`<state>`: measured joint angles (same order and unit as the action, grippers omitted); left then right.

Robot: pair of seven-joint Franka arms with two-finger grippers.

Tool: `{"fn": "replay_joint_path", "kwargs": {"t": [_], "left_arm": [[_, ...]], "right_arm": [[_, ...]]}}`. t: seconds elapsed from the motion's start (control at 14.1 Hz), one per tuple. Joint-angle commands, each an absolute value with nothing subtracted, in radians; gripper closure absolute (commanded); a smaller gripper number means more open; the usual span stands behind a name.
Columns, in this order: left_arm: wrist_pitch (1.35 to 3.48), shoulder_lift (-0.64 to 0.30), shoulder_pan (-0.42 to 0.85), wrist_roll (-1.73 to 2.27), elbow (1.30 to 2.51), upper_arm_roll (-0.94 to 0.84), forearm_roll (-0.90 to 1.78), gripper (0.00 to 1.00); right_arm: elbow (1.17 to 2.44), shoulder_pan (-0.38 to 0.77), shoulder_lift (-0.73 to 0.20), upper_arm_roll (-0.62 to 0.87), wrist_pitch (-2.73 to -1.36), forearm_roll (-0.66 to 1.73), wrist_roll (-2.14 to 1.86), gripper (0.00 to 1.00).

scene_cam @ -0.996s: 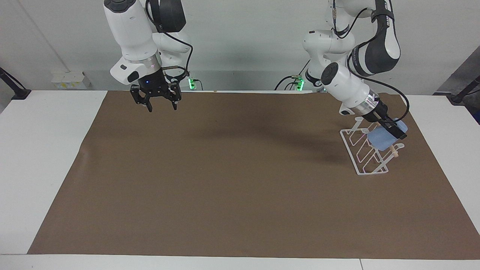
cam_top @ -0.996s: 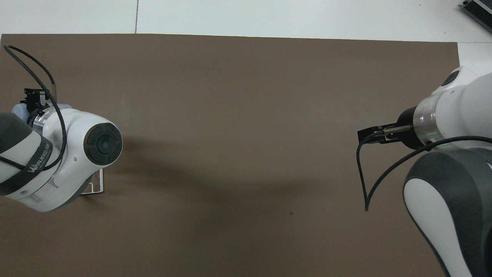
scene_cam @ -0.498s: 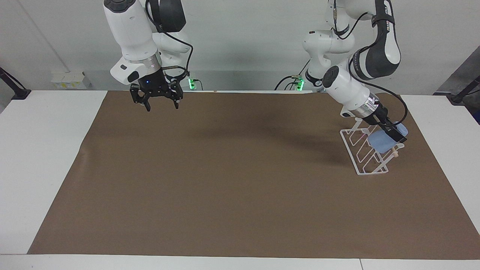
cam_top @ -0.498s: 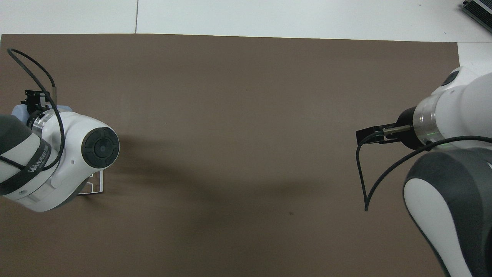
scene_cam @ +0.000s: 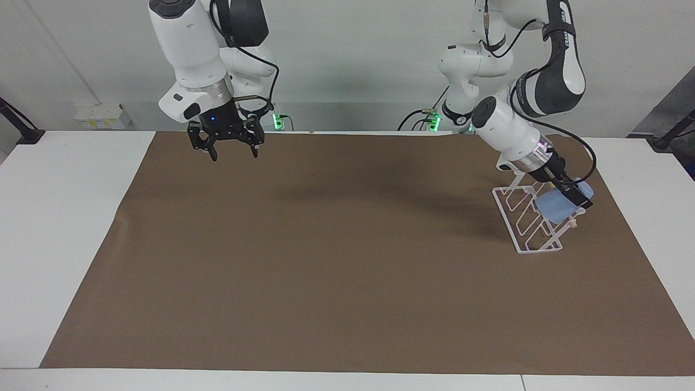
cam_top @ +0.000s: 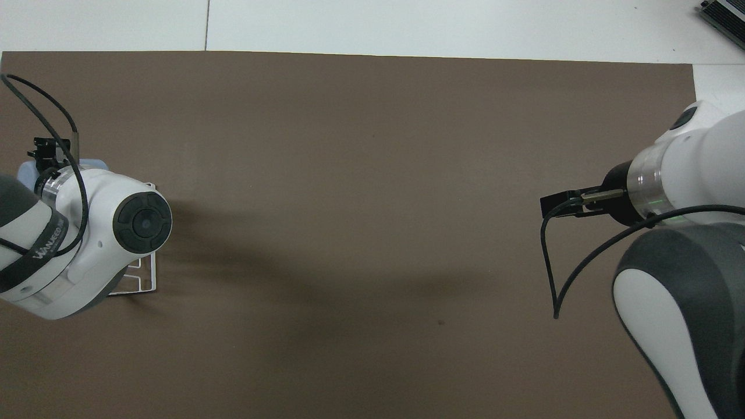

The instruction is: Hang cup on cup holder

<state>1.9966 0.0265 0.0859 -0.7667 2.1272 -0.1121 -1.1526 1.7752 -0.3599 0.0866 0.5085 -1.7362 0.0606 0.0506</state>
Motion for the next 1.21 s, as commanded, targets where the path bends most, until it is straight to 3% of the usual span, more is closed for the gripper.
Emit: {"fn": "replay_joint_path", "kwargs": {"t": [0.0,0.36,0.71,1.0,1.14], "left_arm": [[2.016,0.055,0.074,-0.75,2.158,-0.118,-1.174,0.0],[1.942,0.054,0.087,-0.614,2.137,-0.123,-1.132,0.0],[1.764,0.078,0.121,-0.505,2.034,-0.124,-0.821,0.0],[1.758,0.169,0.103,-0.308,2.029,-0.11,-0.536,0.0],[1.723,0.169,0.081,-0.311,1.982,-0.1,-0.409,0.0]], "right_arm": [[1.786,-0.377,0.106,0.514,-1.727,0.086,0.038,0.0],[1.786,-0.377,0.106,0.514,-1.729,0.086,0.038,0.0],[1.786,-0.379,0.106,0.514,-1.727,0.086,0.04,0.0],[1.786,-0.365,0.104,0.491,-1.726,0.086,0.043,0.0],[1.789,-0.322,0.104,0.439,-1.724,0.086,0.043,0.0]]}}
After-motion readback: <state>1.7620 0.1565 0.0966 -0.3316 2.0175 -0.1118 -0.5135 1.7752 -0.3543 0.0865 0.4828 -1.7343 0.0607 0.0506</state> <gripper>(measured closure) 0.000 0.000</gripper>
